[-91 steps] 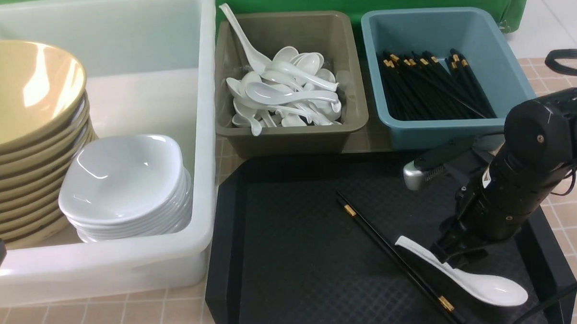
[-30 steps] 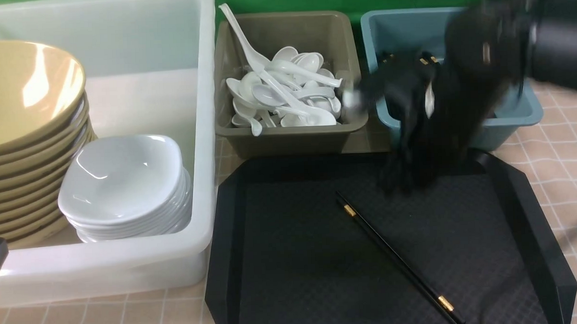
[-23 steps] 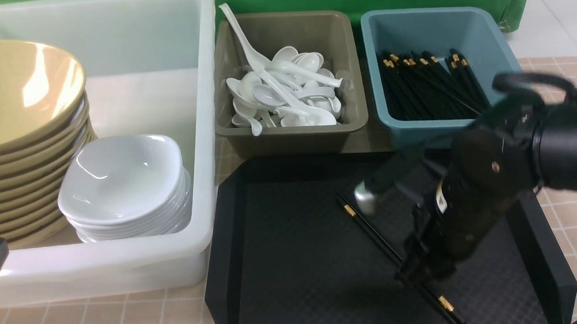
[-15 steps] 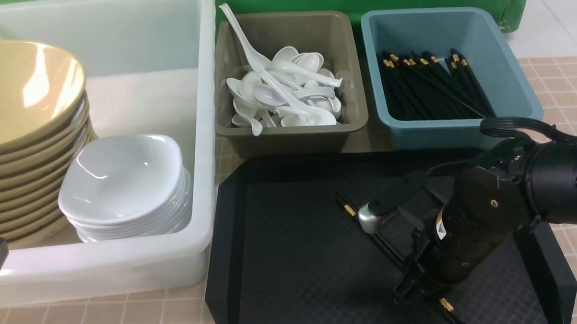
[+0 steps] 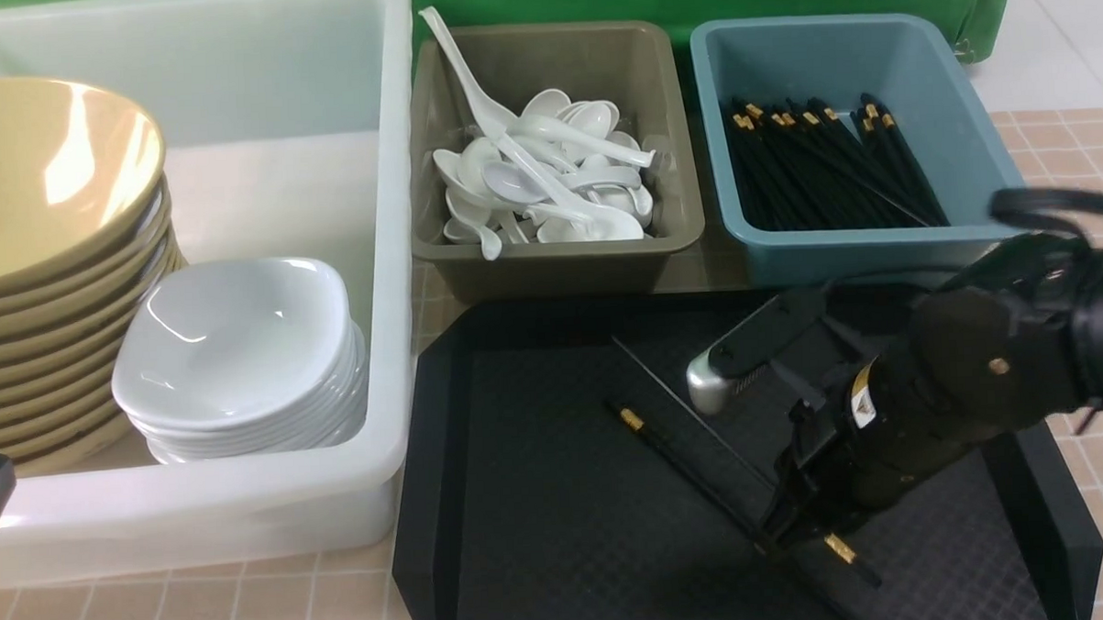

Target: On brown table put chopsticks spoon bowls plates into blue grey white boxes.

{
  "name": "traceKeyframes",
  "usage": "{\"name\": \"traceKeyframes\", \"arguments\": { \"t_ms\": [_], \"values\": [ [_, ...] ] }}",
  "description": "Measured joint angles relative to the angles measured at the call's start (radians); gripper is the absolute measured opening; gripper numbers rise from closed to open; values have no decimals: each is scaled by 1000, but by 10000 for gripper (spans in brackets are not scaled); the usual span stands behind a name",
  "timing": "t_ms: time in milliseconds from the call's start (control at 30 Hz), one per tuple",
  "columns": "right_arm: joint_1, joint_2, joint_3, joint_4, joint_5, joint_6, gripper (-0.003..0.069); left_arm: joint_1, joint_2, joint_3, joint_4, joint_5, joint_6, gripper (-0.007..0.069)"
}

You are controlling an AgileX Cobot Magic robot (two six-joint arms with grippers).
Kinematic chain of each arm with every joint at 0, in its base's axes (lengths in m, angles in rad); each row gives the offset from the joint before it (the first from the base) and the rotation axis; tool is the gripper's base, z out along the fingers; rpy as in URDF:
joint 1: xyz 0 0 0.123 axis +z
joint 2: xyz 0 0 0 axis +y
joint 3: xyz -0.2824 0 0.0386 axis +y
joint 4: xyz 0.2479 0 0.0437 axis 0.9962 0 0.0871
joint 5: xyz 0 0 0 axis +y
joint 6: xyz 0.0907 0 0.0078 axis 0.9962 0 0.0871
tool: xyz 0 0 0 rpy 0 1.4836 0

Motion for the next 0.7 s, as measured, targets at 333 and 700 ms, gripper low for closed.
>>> {"name": "traceKeyframes", "arguments": {
  "t_ms": [333,700],
  "values": [
    [0,-61,-18,-25,67,-58,79,0,0,0,0,0,0,6],
    [-209,-69,-224,-331,-567,80,79,0,0,0,0,0,0,6]
  ]
}}
